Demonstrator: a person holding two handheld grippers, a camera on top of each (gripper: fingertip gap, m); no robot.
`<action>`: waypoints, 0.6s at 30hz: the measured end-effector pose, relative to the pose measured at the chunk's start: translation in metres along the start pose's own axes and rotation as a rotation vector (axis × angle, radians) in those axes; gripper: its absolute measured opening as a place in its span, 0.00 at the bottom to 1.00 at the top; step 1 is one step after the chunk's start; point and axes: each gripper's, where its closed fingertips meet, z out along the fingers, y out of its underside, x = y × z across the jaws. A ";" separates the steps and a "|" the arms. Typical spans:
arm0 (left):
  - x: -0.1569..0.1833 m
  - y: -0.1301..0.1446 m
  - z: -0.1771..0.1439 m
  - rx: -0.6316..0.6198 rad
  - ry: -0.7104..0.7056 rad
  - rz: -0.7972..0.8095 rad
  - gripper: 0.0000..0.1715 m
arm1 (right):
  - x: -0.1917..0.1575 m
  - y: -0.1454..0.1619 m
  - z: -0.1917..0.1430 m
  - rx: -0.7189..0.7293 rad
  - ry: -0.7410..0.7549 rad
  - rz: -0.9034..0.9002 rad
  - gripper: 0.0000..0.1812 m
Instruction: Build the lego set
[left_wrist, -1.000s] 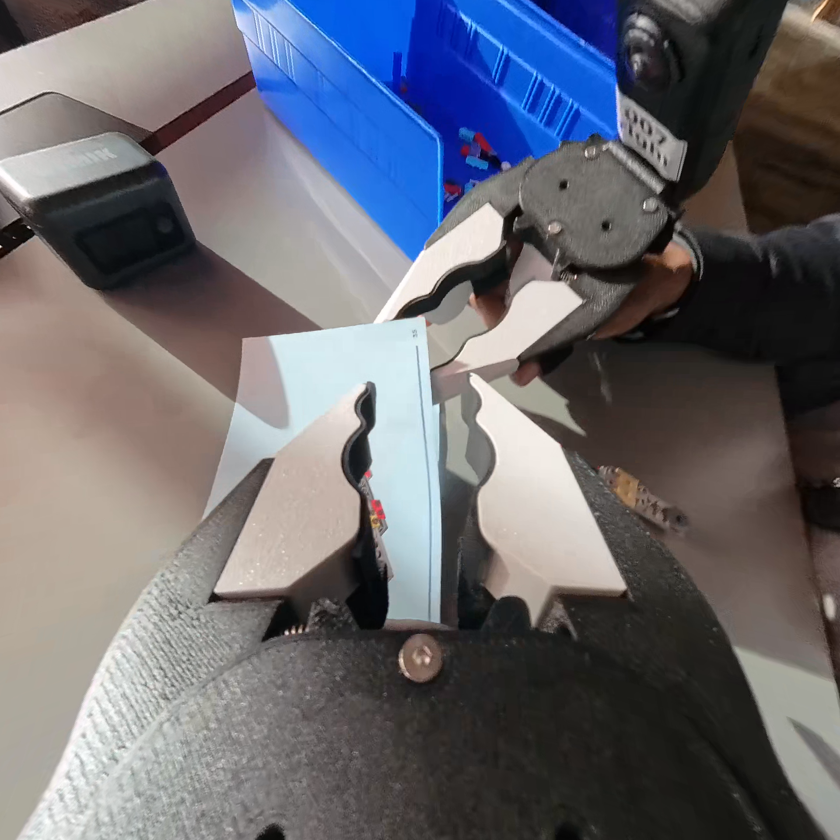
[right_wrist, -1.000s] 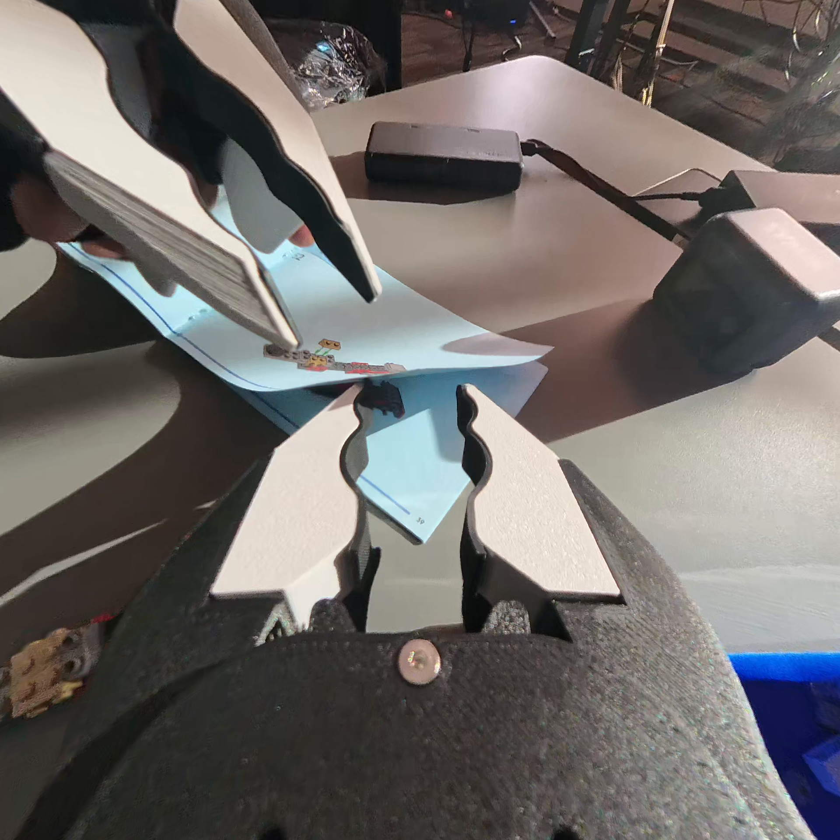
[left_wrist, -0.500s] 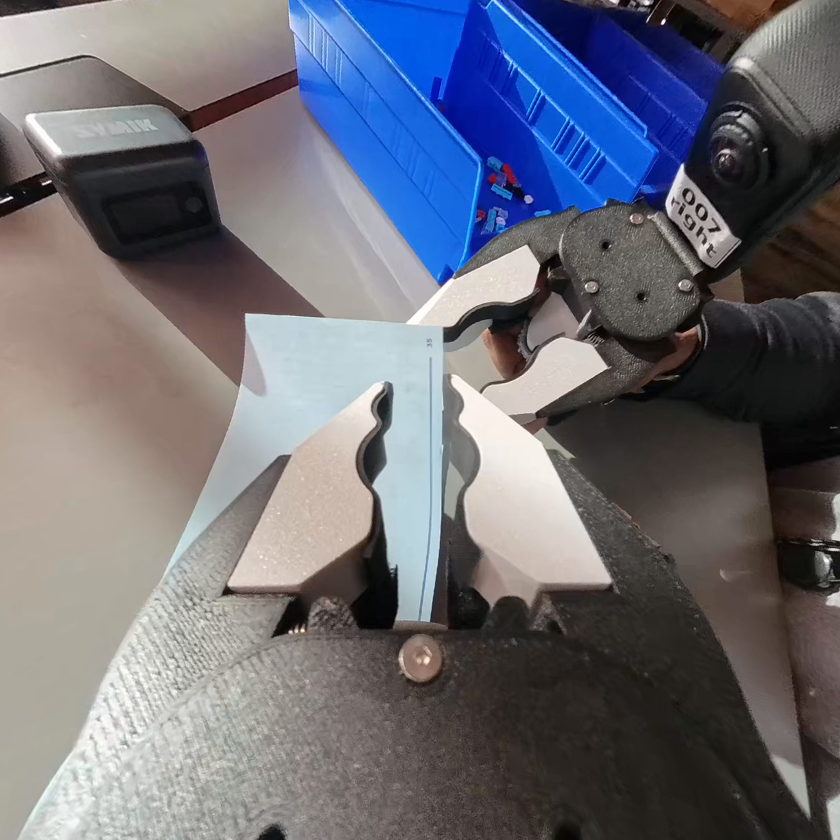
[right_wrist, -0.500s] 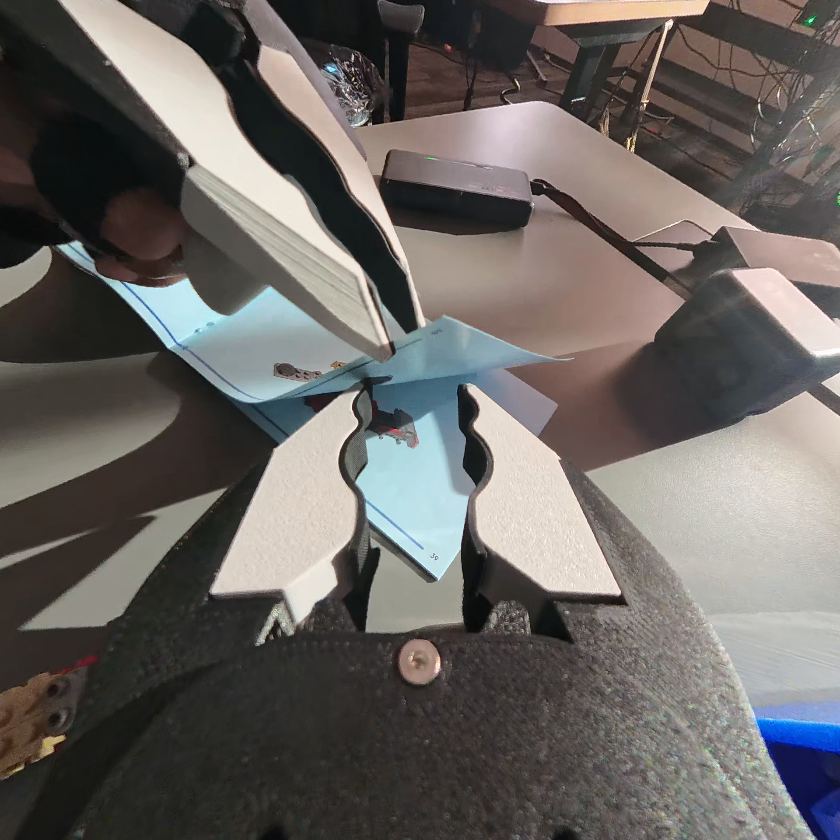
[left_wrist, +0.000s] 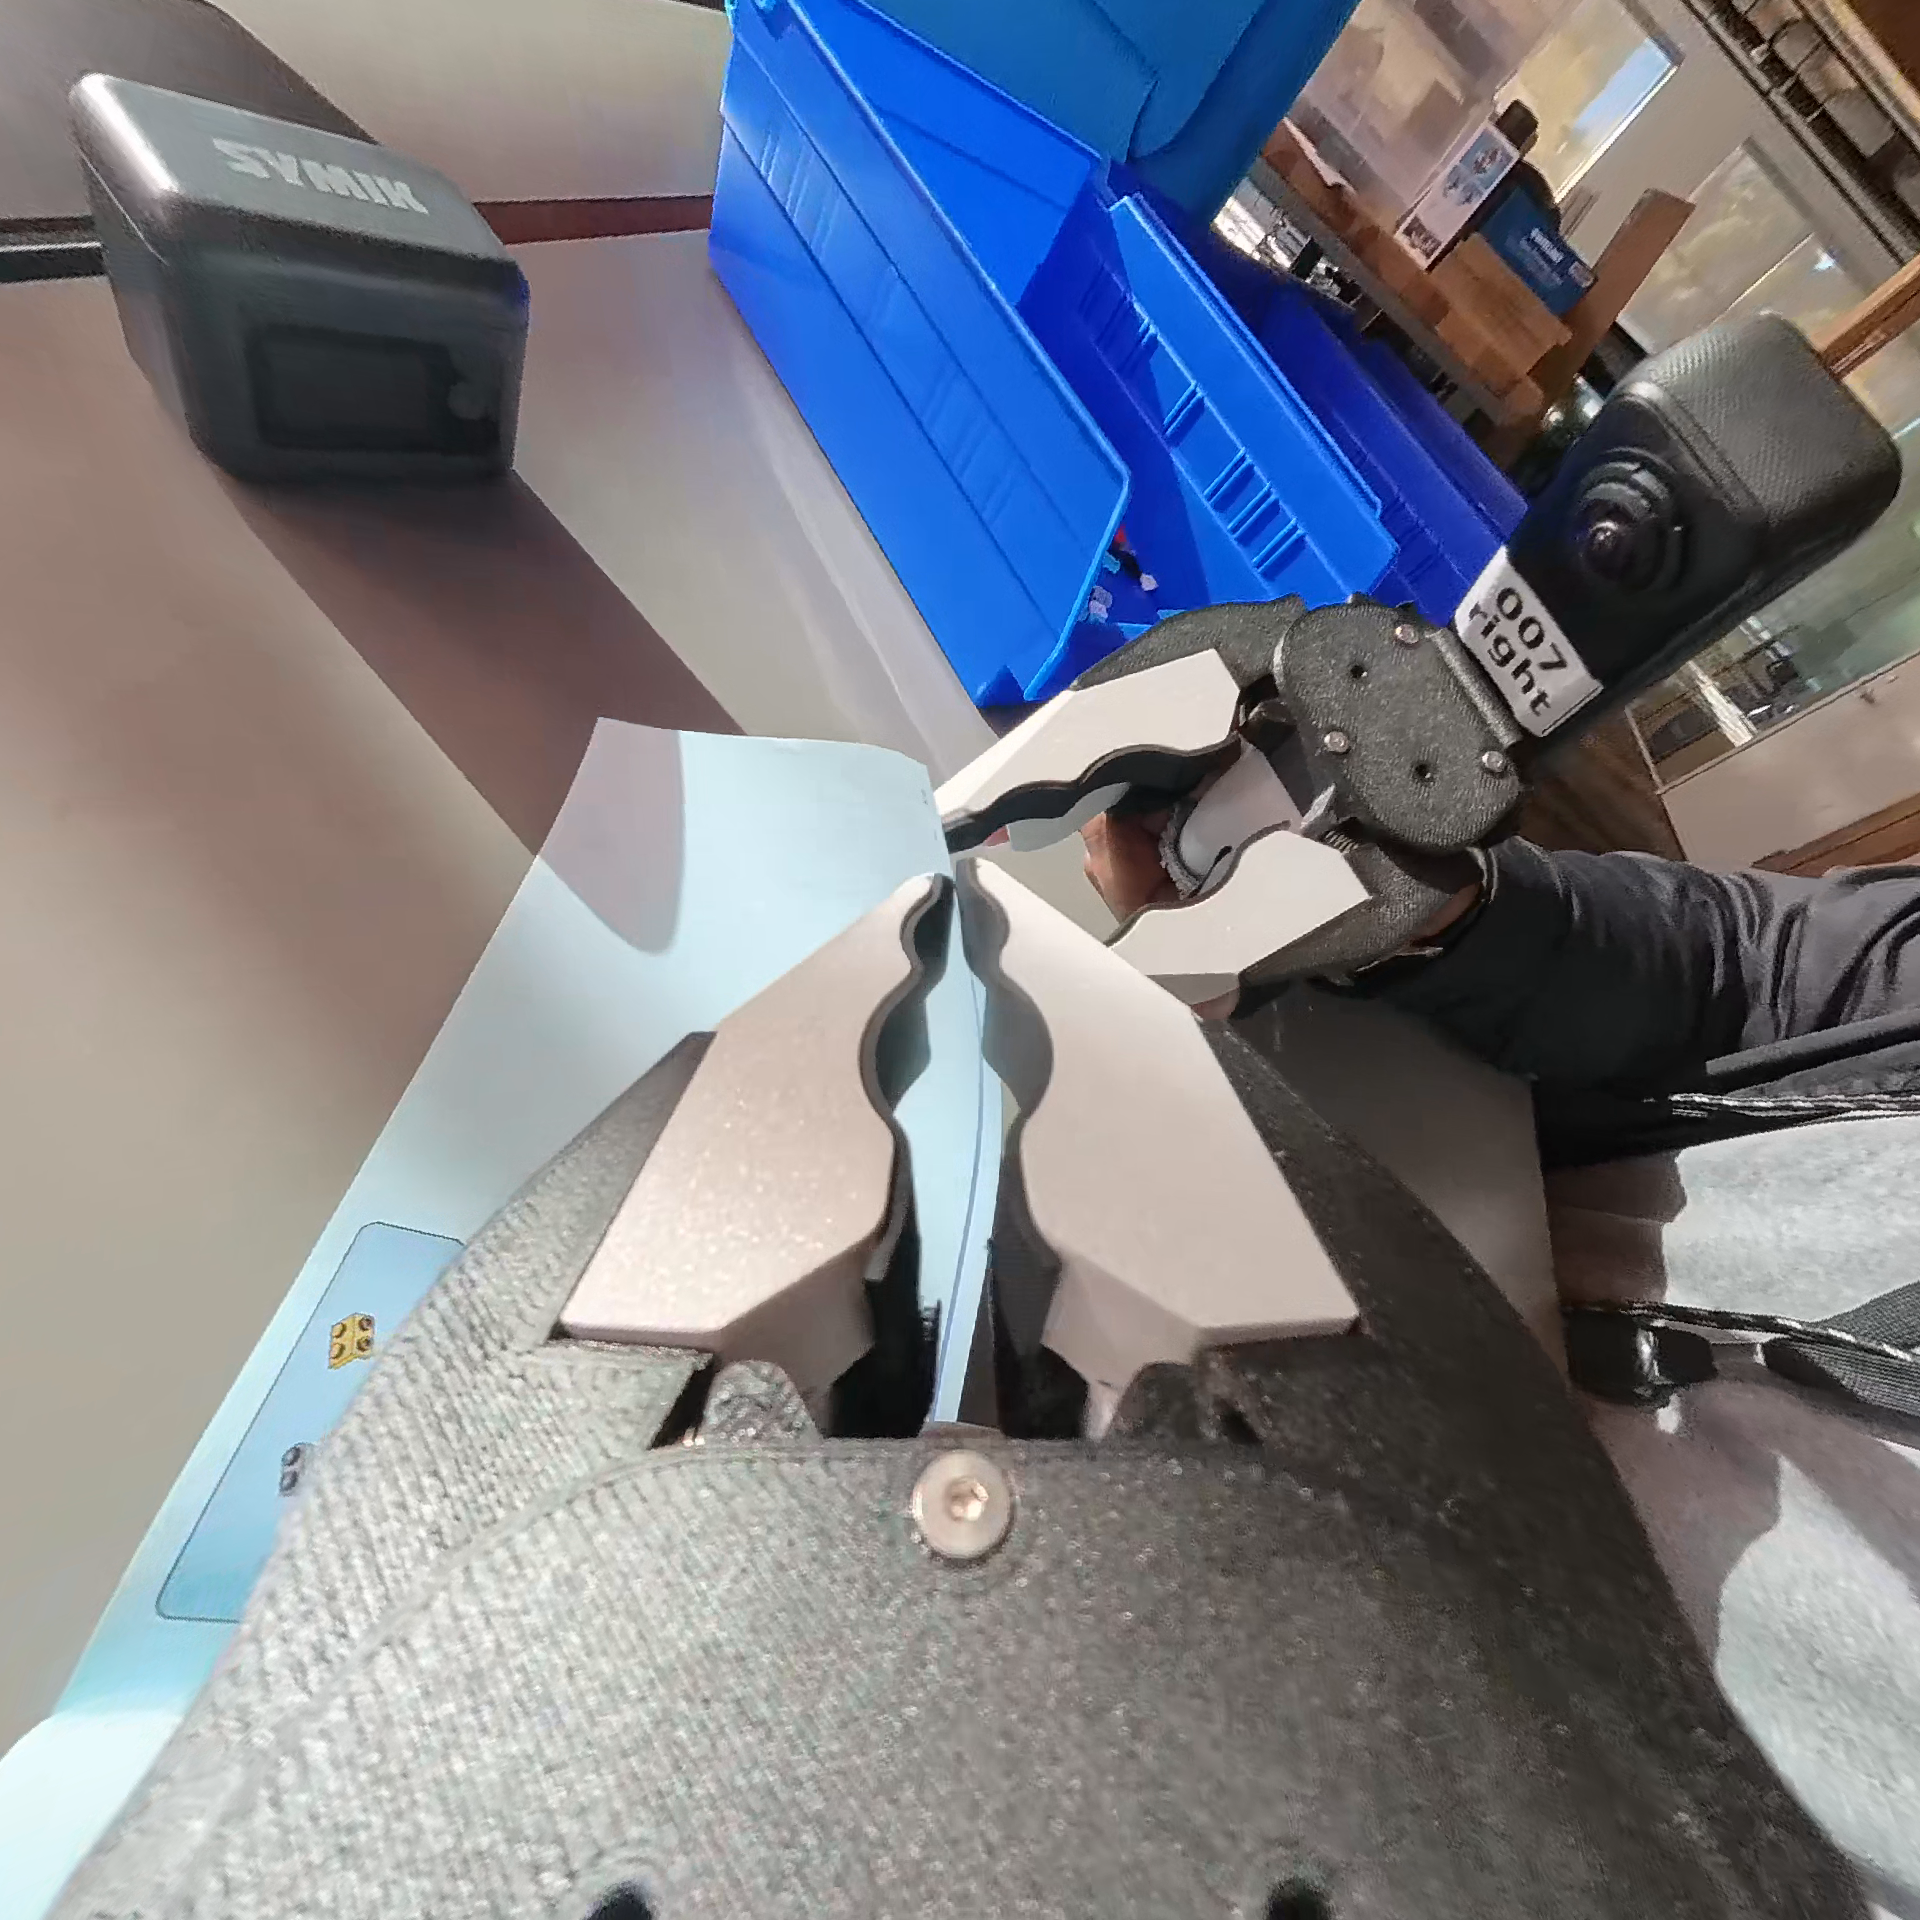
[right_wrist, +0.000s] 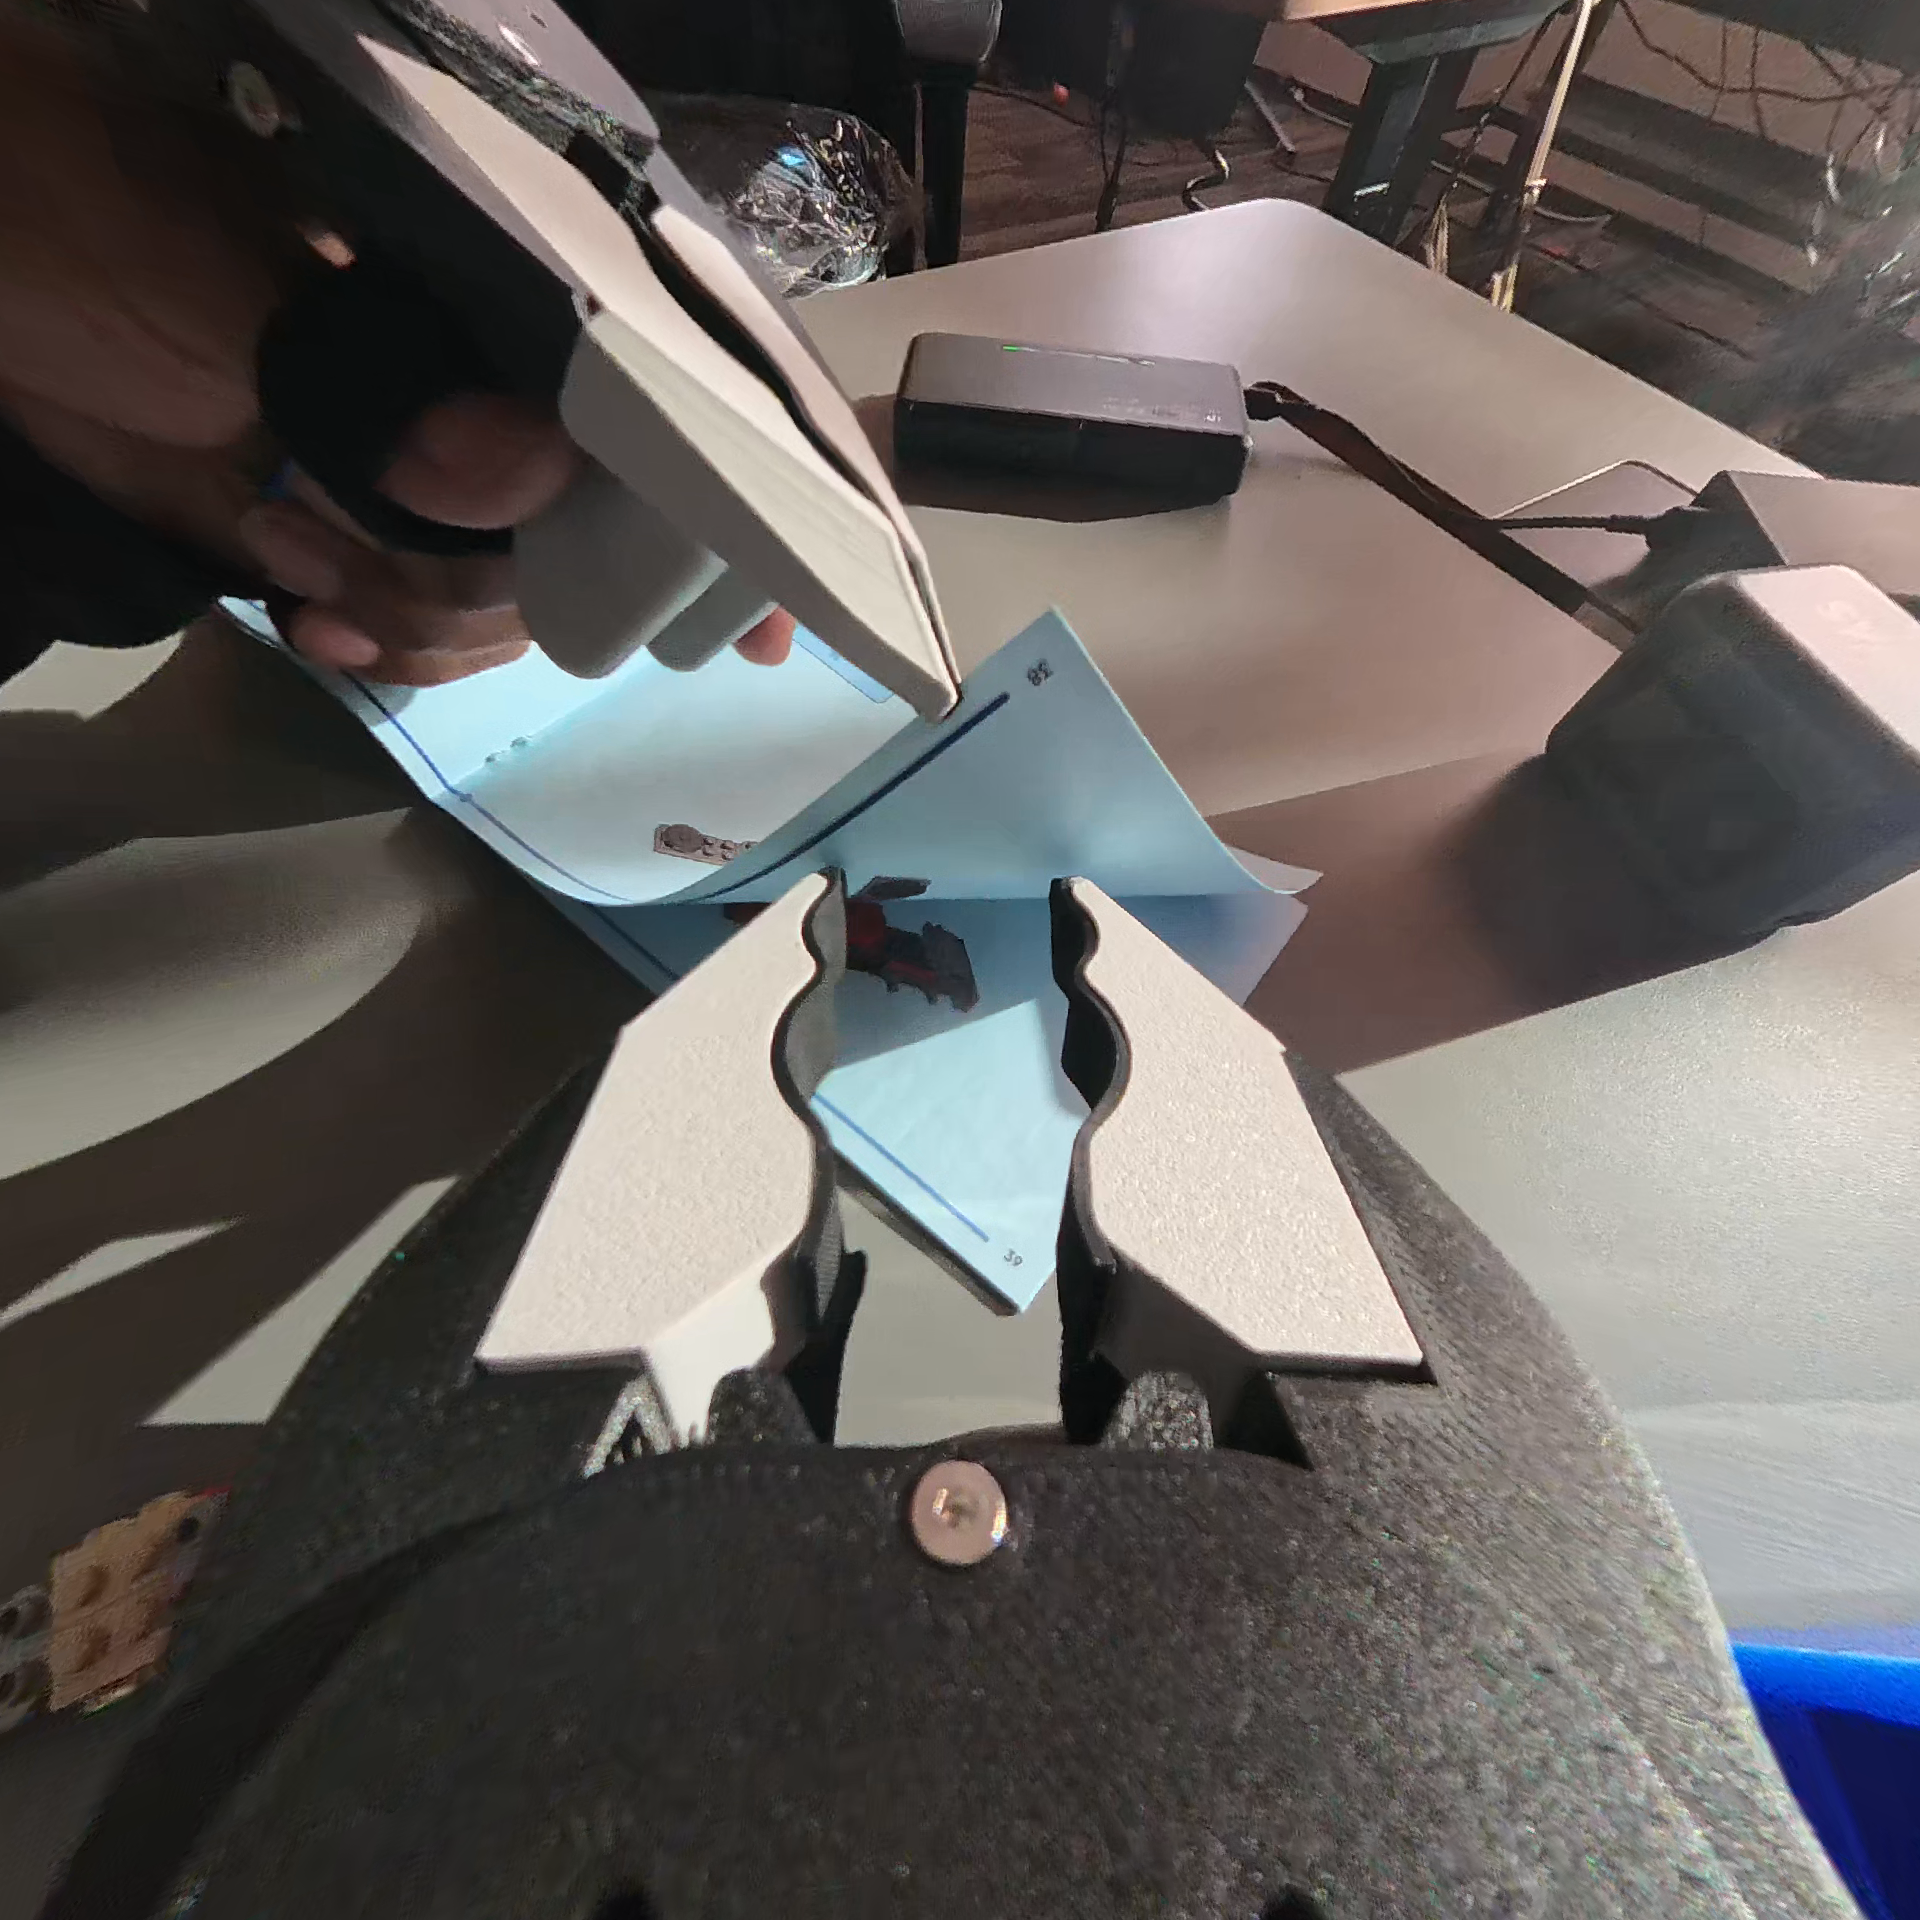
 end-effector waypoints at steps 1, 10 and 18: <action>-0.001 0.001 0.000 -0.001 0.001 -0.005 0.01 | 0.000 0.001 0.000 -0.004 -0.011 0.024 0.23; 0.021 0.003 0.002 -0.016 0.124 0.037 0.03 | -0.019 0.008 -0.005 -0.065 -0.214 0.315 0.30; 0.024 0.020 0.009 -0.124 0.087 0.142 0.11 | -0.027 0.013 -0.018 -0.069 -0.313 0.372 0.34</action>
